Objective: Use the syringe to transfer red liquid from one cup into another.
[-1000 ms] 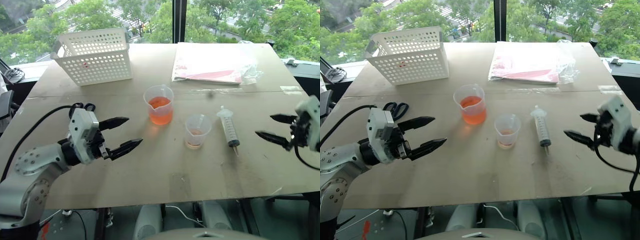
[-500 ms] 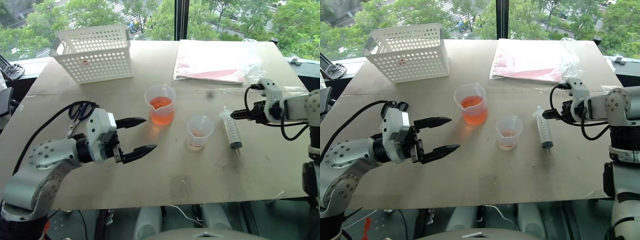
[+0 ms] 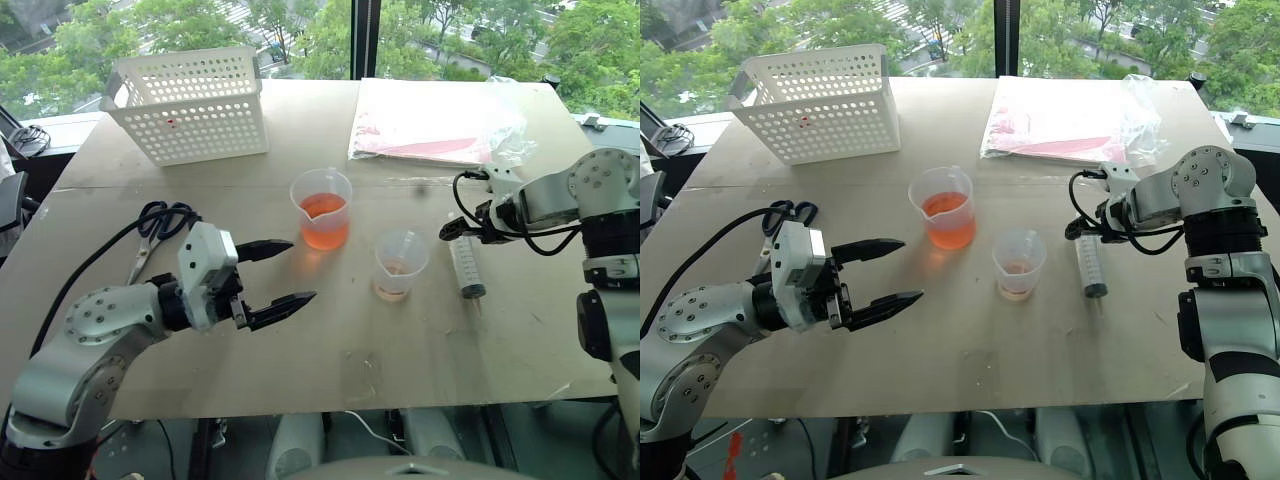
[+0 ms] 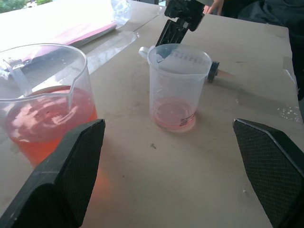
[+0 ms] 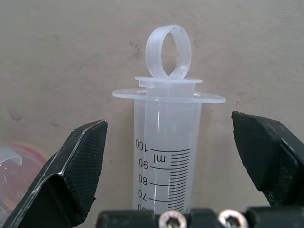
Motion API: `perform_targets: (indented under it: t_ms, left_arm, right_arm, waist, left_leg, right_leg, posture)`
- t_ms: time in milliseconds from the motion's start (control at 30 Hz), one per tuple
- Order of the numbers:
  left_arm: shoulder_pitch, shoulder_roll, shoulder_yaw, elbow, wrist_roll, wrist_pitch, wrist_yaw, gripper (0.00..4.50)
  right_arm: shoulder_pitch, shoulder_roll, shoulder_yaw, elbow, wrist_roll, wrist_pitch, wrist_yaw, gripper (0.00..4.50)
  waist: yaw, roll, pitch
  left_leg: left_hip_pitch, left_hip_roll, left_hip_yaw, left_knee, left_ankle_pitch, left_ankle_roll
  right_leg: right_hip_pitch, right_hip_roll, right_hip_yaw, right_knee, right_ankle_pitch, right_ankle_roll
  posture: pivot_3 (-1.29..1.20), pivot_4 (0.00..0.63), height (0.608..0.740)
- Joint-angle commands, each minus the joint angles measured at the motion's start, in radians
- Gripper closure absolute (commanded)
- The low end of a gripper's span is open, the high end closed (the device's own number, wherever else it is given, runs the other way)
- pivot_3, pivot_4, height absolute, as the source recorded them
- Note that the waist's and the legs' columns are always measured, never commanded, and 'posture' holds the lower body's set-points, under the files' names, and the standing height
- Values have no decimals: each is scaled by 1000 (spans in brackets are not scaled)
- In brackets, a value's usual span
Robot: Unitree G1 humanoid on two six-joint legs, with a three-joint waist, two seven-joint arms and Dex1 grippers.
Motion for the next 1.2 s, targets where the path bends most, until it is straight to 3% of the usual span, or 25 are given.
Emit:
perform_targets:
  t_ms: [33,167,200,367,467,567,633,733,833,1000,1067,1200]
  left_arm:
    - [5,-4,23,-51,-18,-14,11,0]
    - [11,-6,29,-48,-15,-18,14,0]
    - [12,-6,30,-46,-15,-19,15,0]
    - [8,-16,21,-48,-11,-22,29,0]
    - [-4,-40,29,-44,-21,-22,58,0]
    - [-11,-83,53,-38,-50,-12,112,0]
    - [-7,-104,66,-28,-55,-7,144,0]
    - [-7,-121,96,-9,-68,8,188,0]
    - [-14,-131,147,23,-93,30,241,0]
    - [-93,-124,266,138,-69,34,373,0]
    - [-143,-108,297,183,-66,37,401,0]
    - [-224,-66,320,234,-49,37,424,0]
  right_arm:
    - [11,0,14,-5,-17,6,-5,908]
    - [14,-14,50,-32,-22,6,38,2815]
    - [14,-18,58,-41,-26,6,49,3070]
    - [28,-64,86,-176,-55,3,175,3072]
    - [46,-63,-49,-303,-20,-107,331,3072]
    - [-10,-4,-229,-361,91,-194,458,3072]
    - [-53,33,-258,-414,103,-249,506,3072]
    - [-82,186,-320,-496,75,-489,529,3072]
    - [-100,281,-247,-523,-33,-631,560,3073]
    - [-13,527,-79,-448,-331,-1065,632,3073]
    - [29,537,20,-416,-472,-1201,690,3073]
    - [96,569,83,-394,-566,-1287,715,3073]
  waist:
    - [-1,0,0]
    - [-1,0,-1]
    - [-1,0,-1]
    - [1,0,-1]
    - [1,1,0]
    - [-4,1,0]
    - [-6,1,0]
    - [-5,1,-1]
    - [-4,1,-1]
    - [-4,0,-2]
    - [2,0,-2]
    - [4,0,-2]
  left_leg:
    - [0,0,0,0,0,0]
    - [0,0,0,0,0,0]
    - [0,0,-1,0,0,0]
    - [0,0,-1,0,0,0]
    - [-1,0,-1,0,0,0]
    - [-1,1,-1,0,0,0]
    - [-1,2,-1,0,0,0]
    - [0,4,-2,0,0,0]
    - [1,5,-3,0,0,0]
    - [1,4,-1,1,0,0]
    - [1,4,-2,1,0,0]
    - [-2,0,-2,2,1,-1]
  right_leg:
    - [0,0,0,0,0,0]
    - [0,0,0,0,0,0]
    - [0,0,-1,0,0,0]
    - [0,0,-1,0,0,0]
    - [-1,0,-1,0,0,0]
    - [-1,1,-1,0,0,0]
    - [-1,1,0,1,0,0]
    - [-1,4,-2,1,0,0]
    - [-1,4,-3,2,0,0]
    - [0,3,-2,3,0,0]
    - [-1,3,-3,3,1,0]
    - [-1,-2,-4,2,1,0]
  posture:
    - [0,150,740]
    - [0,150,740]
    - [0,150,740]
    - [0,150,740]
    - [0,150,740]
    - [0,150,740]
    - [0,150,740]
    - [0,150,740]
    - [0,150,740]
    - [0,150,740]
    - [0,150,740]
    - [0,150,740]
